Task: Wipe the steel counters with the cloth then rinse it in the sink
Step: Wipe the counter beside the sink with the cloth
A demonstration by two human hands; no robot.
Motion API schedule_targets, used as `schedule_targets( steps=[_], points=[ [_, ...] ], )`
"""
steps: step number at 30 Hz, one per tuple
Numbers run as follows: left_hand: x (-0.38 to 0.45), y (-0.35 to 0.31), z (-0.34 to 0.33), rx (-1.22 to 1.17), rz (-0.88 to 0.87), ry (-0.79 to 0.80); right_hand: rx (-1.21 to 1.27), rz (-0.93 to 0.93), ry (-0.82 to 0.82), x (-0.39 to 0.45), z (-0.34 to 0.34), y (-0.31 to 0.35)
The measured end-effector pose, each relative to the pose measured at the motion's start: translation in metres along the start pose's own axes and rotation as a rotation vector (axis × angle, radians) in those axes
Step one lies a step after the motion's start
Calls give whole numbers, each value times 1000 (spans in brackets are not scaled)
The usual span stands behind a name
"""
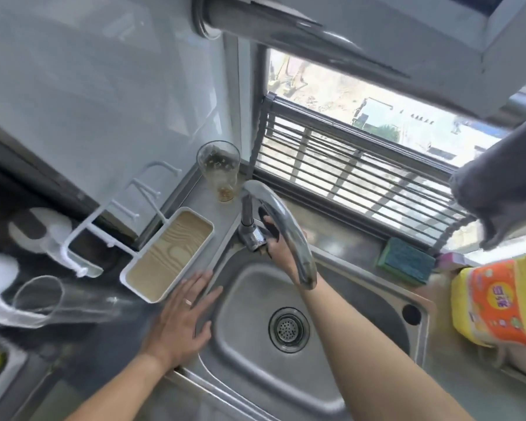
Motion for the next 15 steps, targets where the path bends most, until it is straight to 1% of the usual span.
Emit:
schedule_targets(
  steps=[2,3,4,6,9,11,12,14,15],
  points=[
    [-6,-1,1,-17,13,9,47,73,8,-28,22,-3],
    [-11,-2,1,-42,28,6,49,70,26,-46,35,-4],
    [-19,-3,0,-77,47,3,36,29,28,-68,47,-8],
    [-42,-5,0,-155,74,-15,12,-111,18,-118,67,-28],
    [-80,-3,-5,-168,81,-37,-17,-241,-155,-214,74,-63],
    [-95,0,-10,-151,72,-39,-34,-409,-245,-284,61,-81],
    [-99,2,-12,-137,70,-41,-68,-502,-251,-317,49,-85],
    [-100,3,-16,-117,68,-55,-142,-502,-258,-364,7,-89],
    [-99,3,-17,-115,64,-66,-177,-448,-312,-376,-16,-88]
  ],
)
Point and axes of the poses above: each hand's wrist, its own x-axis towards the middle knuckle, its own z-axis out of the back of the hand, y = z × x, the point moved 1 cm from there along x, towards the middle knuckle, and after that the axes turned 4 degrees about z, right-handed, at the moved point
